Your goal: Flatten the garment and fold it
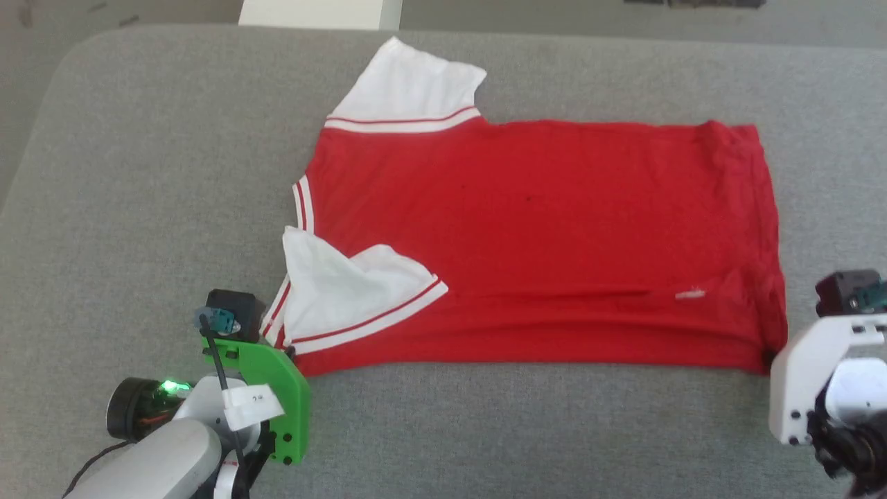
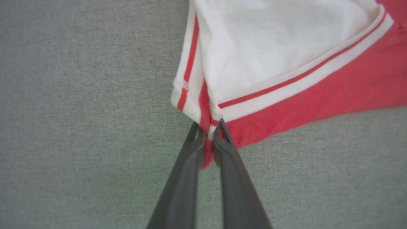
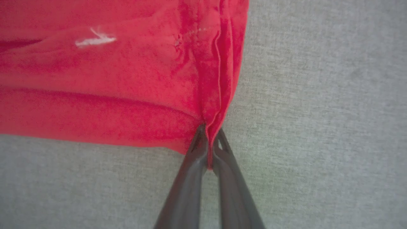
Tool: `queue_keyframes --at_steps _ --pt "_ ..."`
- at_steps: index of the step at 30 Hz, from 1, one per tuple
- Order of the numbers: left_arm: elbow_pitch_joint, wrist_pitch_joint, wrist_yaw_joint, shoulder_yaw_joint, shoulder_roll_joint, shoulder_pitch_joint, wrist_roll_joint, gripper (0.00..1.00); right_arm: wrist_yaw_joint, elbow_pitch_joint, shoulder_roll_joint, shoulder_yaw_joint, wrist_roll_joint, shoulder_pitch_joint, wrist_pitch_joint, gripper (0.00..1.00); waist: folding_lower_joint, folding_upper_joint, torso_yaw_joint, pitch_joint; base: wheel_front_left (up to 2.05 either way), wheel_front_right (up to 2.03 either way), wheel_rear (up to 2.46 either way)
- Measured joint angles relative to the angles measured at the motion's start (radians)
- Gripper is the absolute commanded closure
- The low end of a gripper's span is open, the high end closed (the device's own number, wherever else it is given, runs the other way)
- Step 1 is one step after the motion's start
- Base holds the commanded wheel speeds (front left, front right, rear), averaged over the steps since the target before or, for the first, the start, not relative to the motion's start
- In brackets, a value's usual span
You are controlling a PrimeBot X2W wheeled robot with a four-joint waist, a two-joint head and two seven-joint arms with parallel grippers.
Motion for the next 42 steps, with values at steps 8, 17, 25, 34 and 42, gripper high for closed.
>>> queue_keyframes --at_steps 8,17,25,34,42 --pt "-0.002 0.006 -0.016 -0.013 0.020 0.036 -0.013 1.00 0.000 -0.063 -0.086 0.003 0.095 0.082 0.064 1.00 0.0000 0.0000 -0.014 -0.087 0.00 0.00 0.00" --pt "-0.040 0.038 -0.017 -0.058 0.057 0.114 -0.041 1.00 0.001 -0.137 -0.130 -0.007 0.127 0.202 0.141 1.00 0.0000 0.0000 -0.033 -0.150 0.00 0.00 0.00" --pt "0.011 0.022 -0.013 -0.076 0.004 0.148 -0.055 1.00 0.000 -0.085 -0.087 -0.014 0.075 0.235 0.105 1.00 0.0000 0.0000 -0.034 -0.119 0.00 0.00 0.00" --pt "0.071 -0.050 -0.032 -0.073 -0.016 0.141 -0.030 0.00 0.000 -0.049 -0.084 0.015 0.063 0.180 -0.029 0.00 0.0000 0.0001 -0.033 -0.132 0.00 0.00 0.00" --pt "0.036 -0.212 -0.070 -0.006 -0.021 0.085 0.023 0.00 0.000 -0.113 -0.166 0.082 0.158 0.128 -0.237 0.00 -0.0001 0.0000 -0.037 -0.188 0.00 0.00 0.00"
